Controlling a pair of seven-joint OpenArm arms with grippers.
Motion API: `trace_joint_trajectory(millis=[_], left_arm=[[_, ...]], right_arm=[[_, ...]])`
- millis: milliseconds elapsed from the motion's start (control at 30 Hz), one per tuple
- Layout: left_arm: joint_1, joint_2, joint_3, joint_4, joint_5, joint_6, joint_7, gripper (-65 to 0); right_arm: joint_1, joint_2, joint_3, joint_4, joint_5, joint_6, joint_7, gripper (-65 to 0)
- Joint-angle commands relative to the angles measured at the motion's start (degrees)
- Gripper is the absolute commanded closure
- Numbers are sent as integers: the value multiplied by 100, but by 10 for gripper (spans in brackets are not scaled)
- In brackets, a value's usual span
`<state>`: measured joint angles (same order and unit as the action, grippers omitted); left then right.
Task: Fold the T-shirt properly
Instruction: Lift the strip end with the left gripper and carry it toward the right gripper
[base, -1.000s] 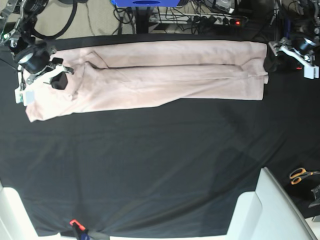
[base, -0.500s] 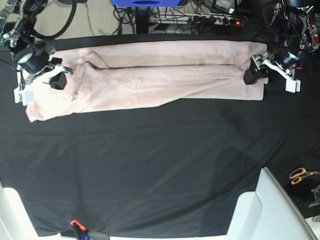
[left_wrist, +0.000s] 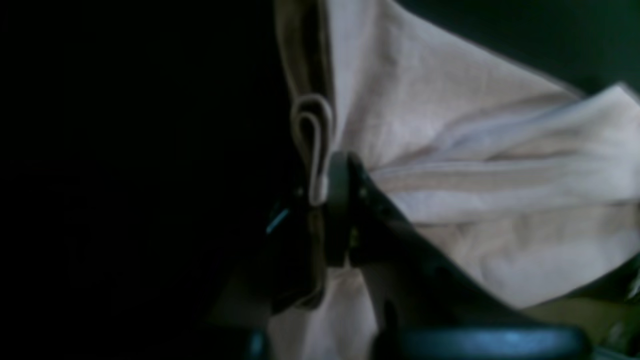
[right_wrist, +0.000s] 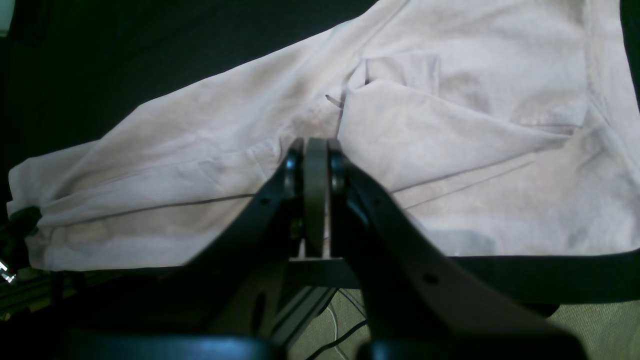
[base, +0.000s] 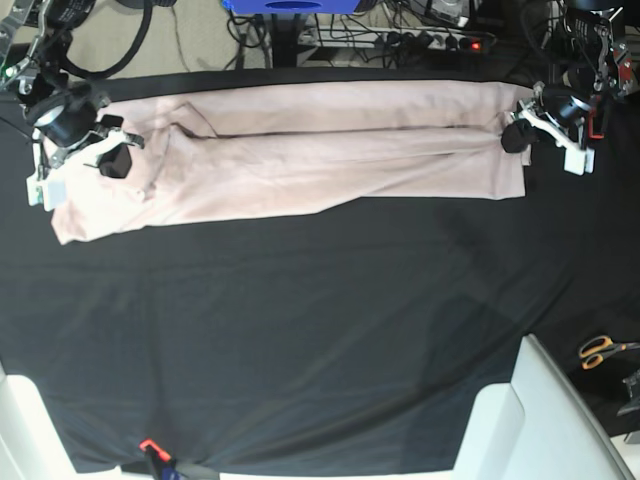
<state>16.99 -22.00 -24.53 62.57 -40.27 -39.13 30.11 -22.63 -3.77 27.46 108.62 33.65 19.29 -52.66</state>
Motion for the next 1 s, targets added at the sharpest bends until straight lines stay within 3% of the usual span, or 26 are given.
trace_joint_trajectory(millis=[0, 100, 233, 400, 500, 700, 967], left_arm=[[11, -37, -21, 297, -153, -87, -211, 0], [318, 59, -12, 1194, 243, -87, -351, 0], [582, 525, -12, 2372, 1192, 120, -334, 0], [705, 1352, 5, 3198, 2563, 252, -307, 0], [731, 1633, 427, 3515, 3152, 252, -307, 0], [802, 1659, 1535, 3761, 3258, 296, -299, 0], [345, 1633, 2915, 3576, 3267, 1061, -307, 0]], right_arm=[[0, 39, 10, 79, 68, 27, 93, -15], [-9, 39, 27, 79, 68, 27, 93, -15], [-9, 39, 27, 79, 68, 27, 93, -15], [-9, 30, 27, 79, 68, 27, 93, -15], [-9, 30, 27, 79, 77, 27, 93, -15], [0, 30, 27, 79, 77, 27, 93, -15], [8, 30, 27, 79, 77, 27, 93, -15]])
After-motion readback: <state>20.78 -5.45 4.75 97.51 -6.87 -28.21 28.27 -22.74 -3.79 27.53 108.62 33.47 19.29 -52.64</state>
